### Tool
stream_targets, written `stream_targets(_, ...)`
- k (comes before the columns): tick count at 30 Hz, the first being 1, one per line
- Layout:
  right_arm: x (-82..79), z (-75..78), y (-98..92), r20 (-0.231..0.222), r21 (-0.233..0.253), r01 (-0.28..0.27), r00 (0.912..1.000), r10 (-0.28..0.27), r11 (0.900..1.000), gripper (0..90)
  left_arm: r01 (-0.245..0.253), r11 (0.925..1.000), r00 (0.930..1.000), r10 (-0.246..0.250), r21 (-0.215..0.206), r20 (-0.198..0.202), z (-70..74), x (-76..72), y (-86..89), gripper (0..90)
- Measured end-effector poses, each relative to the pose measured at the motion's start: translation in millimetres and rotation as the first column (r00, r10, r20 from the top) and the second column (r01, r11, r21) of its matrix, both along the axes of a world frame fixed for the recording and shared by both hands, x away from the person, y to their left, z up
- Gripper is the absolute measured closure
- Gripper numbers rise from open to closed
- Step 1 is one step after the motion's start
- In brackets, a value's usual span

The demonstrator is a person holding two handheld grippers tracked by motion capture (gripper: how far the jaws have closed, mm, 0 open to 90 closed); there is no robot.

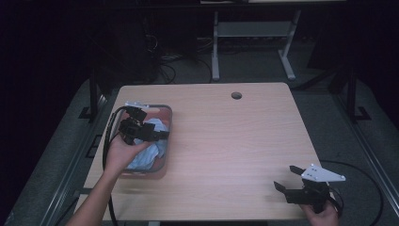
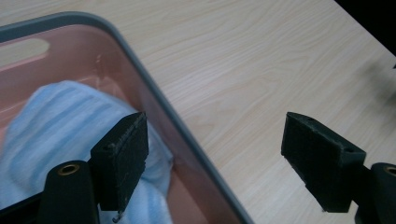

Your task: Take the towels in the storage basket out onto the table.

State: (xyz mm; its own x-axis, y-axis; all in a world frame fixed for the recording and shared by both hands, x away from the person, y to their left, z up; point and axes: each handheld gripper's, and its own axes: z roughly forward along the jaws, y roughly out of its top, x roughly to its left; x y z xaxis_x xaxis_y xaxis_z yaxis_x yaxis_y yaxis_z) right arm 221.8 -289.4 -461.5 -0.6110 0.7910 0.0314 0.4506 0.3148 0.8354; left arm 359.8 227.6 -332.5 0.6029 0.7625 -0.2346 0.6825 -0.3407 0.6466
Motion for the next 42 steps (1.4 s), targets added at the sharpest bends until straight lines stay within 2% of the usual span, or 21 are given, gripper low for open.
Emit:
stream_targets(11,-0.1,0.2,0.2,0.005,-0.002,-0.002,1.0,0.002,1.0,14.1,-0.097,0.9953,0.9952,0.097,-0.003,-0.012,-15.7,0.9,27.2,22.9)
stream_targets(16,0.1,0.0,0.4,0.003,-0.002,-0.003,1.0,0.003,1.0,14.2,-0.115,0.9934,0.993,0.115,0.003,-0.028,-23.9,1.2,33.8,23.2)
stream_targets(25,-0.6,0.9,-0.3,0.003,-0.002,0.0,1.0,0.0,1.0,14.2,-0.13,0.9904,0.99,0.132,0.048,-0.05,-36.8,2.9,37.6,25.7)
stream_targets(28,-0.3,0.9,0.2,0.009,-0.003,-0.003,1.0,0.003,1.0,14.2,-0.142,0.9878,0.9879,0.146,0.064,-0.054,-39.3,4.2,38.7,27.7)
stream_targets(30,-0.3,0.9,0.2,0.009,-0.003,-0.004,1.0,0.004,1.0,14.2,-0.163,0.9832,0.9845,0.167,0.082,-0.052,-40.3,5.4,40.4,28.1)
stream_targets(33,-0.7,1.1,-0.4,0.006,0.0,-0.001,1.0,0.001,1.0,14.2,-0.186,0.9789,0.9801,0.191,0.084,-0.053,-41.7,6.7,44.9,28.2)
stream_targets(38,-0.4,1.2,-0.9,0.006,0.0,0.0,1.0,0.0,1.0,14.2,-0.199,0.9705,0.9742,0.211,0.136,-0.08,-48.0,8.6,47.0,30.6)
stream_targets(42,-0.4,0.9,0.2,0.009,-0.003,-0.003,1.0,0.003,1.0,14.2,-0.176,0.9726,0.9741,0.195,0.152,-0.115,-52.9,11.5,46.4,37.7)
